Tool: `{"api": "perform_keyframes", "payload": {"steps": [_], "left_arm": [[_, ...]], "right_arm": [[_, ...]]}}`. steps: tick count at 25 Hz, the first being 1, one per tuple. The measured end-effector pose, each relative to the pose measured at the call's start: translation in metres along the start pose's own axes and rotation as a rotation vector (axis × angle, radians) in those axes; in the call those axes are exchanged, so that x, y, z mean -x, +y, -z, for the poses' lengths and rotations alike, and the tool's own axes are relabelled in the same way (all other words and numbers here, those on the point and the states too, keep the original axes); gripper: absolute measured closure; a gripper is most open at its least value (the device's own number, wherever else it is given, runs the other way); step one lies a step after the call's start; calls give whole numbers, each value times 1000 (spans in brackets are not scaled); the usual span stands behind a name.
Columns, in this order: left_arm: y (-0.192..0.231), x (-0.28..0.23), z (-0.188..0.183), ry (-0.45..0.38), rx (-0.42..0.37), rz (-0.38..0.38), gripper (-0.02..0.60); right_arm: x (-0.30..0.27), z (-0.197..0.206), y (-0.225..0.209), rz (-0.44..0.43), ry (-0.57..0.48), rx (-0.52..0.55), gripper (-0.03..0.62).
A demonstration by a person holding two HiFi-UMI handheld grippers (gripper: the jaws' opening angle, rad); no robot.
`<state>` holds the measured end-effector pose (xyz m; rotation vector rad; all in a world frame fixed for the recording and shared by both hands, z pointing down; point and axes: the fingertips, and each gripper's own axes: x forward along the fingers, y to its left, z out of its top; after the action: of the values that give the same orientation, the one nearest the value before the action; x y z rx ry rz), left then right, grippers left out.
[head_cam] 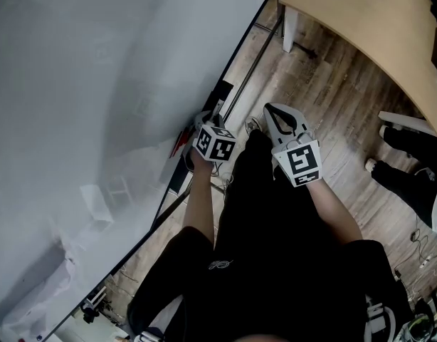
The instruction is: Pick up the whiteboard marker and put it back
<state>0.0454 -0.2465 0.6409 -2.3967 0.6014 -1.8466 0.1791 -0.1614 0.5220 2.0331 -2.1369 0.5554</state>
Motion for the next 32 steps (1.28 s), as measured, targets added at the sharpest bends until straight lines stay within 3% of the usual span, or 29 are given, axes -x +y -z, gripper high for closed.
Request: {"api": "perform_keyframes", "payload": {"steps": [16,22,27,32], "left_arm": [[1,2,0,-1,-2,-17,512],[6,25,-4,-67,34,-72,509],[1,57,-2,-150,121,-91,509],[-12,102,4,-300,316,-138,509]], "right_arm": [[5,-1,3,-9,1,15,592],[11,-3,8,-29,-7,29,592],[21,-8,27,-75,-22,52,592],[40,-19,46,-168,-56,108,592]]}}
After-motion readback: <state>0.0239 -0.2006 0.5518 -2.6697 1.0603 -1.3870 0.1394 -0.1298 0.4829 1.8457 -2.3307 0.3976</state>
